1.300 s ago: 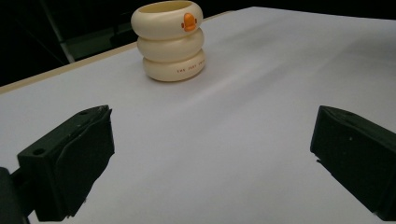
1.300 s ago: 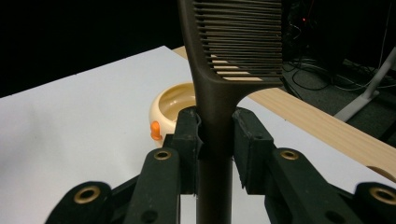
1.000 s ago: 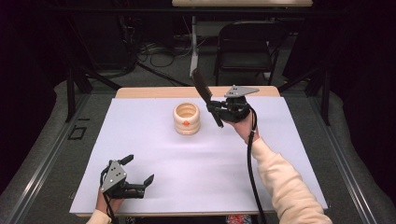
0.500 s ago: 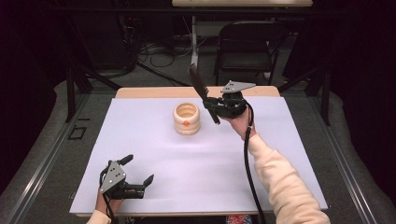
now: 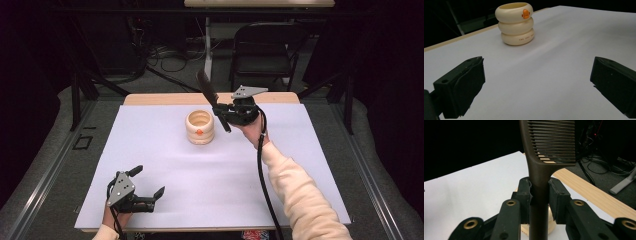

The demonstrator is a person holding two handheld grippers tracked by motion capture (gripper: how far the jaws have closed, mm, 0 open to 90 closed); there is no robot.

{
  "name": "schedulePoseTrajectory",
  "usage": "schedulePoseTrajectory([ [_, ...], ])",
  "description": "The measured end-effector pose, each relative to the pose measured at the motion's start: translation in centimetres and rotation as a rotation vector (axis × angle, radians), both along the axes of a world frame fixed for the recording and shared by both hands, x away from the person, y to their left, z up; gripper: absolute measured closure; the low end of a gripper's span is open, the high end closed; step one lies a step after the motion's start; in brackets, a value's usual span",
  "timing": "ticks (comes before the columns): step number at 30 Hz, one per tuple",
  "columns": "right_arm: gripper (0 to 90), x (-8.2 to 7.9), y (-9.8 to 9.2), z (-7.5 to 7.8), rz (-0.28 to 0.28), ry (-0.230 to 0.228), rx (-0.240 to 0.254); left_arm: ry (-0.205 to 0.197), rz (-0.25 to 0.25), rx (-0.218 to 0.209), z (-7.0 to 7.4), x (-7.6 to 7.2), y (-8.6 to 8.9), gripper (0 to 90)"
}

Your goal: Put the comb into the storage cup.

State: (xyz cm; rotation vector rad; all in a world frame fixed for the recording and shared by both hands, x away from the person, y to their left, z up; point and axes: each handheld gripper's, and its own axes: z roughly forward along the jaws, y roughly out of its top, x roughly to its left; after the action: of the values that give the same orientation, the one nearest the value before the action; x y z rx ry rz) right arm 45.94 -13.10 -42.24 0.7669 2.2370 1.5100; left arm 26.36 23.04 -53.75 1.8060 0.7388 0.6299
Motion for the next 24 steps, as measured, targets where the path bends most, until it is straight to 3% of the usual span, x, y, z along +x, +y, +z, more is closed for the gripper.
schedulePoseTrajectory([
  [24,72.5,0.5,1.4,-0.3,0.030,0.007,0.018,-0.005,0.000,0.004,0.0,-0.1,0.0,0.0],
])
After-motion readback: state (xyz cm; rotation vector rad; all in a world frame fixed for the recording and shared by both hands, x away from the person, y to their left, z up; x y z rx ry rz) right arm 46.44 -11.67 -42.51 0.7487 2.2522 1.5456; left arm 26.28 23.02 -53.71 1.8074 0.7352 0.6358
